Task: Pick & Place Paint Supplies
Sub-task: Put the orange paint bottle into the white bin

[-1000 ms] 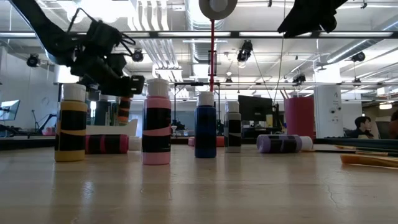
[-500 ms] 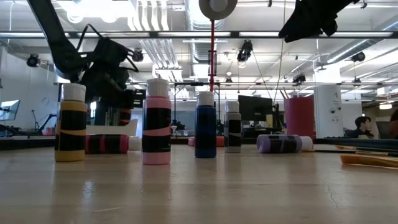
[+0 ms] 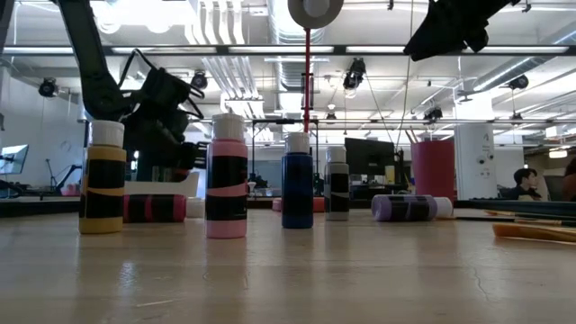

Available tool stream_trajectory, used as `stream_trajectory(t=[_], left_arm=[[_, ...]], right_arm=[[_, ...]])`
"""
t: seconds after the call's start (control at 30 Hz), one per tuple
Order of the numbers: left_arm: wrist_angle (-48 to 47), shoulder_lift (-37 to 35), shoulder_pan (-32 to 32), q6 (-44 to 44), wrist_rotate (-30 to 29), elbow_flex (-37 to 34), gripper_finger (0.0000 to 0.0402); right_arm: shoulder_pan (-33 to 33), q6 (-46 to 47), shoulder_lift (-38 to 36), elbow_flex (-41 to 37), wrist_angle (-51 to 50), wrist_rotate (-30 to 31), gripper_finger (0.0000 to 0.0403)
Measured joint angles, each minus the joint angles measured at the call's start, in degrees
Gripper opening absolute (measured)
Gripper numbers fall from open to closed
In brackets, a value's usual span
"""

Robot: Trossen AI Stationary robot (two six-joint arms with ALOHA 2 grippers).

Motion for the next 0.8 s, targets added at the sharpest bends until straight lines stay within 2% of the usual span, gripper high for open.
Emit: stream_trajectory(t=[0.17, 0.37, 0.47, 0.8], left_arm=[[2.3, 0.48, 0.09, 0.47, -0.24, 0.0, 0.0121], [2.33, 0.48, 0.13, 2.61, -0.42, 0.0, 0.0186], [2.31, 0.48, 0.13, 2.98, -0.39, 0.0, 0.0206], [1.94, -0.52, 0.13, 3.18, -0.39, 0.0, 0.0212]], right_arm=[[0.0, -0.02, 0.0, 0.0, 0.0, 0.0, 0.0155], [0.0, -0.02, 0.0, 0.0, 0.0, 0.0, 0.0147], [0.0, -0.02, 0.0, 0.0, 0.0, 0.0, 0.0144], [0.0, -0.02, 0.0, 0.0, 0.0, 0.0, 0.0143]])
